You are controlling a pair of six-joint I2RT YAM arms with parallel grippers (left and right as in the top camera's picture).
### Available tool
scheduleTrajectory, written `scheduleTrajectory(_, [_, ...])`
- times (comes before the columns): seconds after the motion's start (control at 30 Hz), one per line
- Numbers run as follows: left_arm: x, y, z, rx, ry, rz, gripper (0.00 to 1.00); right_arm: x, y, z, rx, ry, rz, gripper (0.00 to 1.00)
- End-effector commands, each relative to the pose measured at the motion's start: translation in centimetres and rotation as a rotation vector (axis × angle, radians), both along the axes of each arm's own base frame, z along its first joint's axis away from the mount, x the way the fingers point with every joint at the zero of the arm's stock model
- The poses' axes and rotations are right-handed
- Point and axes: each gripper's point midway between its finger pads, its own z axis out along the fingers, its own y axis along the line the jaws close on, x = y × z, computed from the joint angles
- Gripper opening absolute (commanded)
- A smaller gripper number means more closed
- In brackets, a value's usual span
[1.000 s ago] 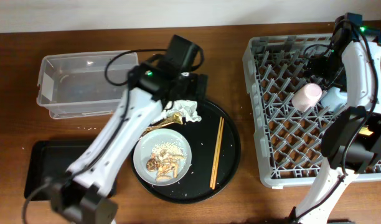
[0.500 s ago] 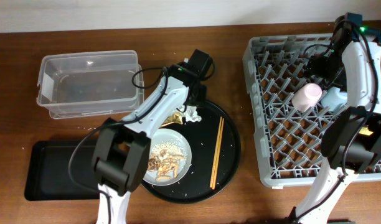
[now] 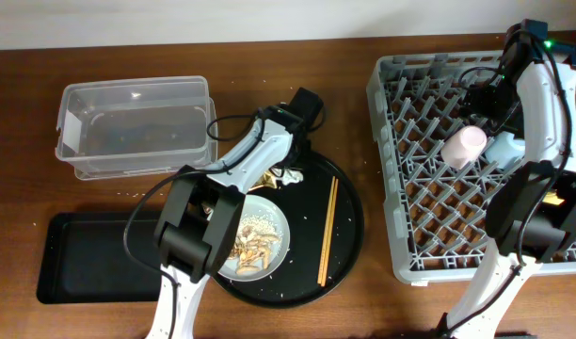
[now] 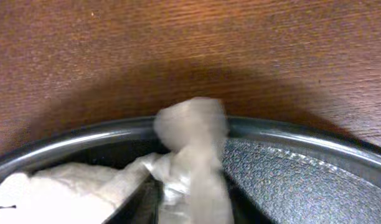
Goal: Sort waste into correct bins and load items into the dishwasher rack
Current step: 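Lift the tissue with the left gripper and drop it into the clear bin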
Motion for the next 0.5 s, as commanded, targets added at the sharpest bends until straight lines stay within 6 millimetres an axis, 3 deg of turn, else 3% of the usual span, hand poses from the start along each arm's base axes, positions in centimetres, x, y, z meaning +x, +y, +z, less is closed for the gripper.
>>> scheduleTrajectory(0.0, [-0.1, 0.2, -0.5, 0.02, 0.009, 0.005, 0.11, 0.1, 0.0, -0.1, -0.001, 0.0, -0.007, 0.98])
scheduleTrajectory(0.07, [-0.4, 0.4, 0.2, 0.028, 0.021, 0.006, 0.01, 0.1, 0.0, -0.1, -0.001, 0.0, -0.007, 0.98])
scheduleTrajectory(0.13, [-0.4, 0.4, 1.4, 0.03, 0.025, 0.006, 0.01, 0.1, 0.0, -0.1, -0.001, 0.0, -0.007, 0.98])
scheduleTrajectory(0.33, [0.5, -0.3, 7.7, -0.003, -0.028, 0.005, 0.01, 0.1, 0.0, -0.1, -0.001, 0.0, -0.007, 0.98])
scheduleTrajectory(0.47, [1.5, 0.6, 13.1, -0.047, -0.109, 0.029, 0.01, 0.1, 0.0, -0.1, -0.001, 0.0, -0.007, 0.98])
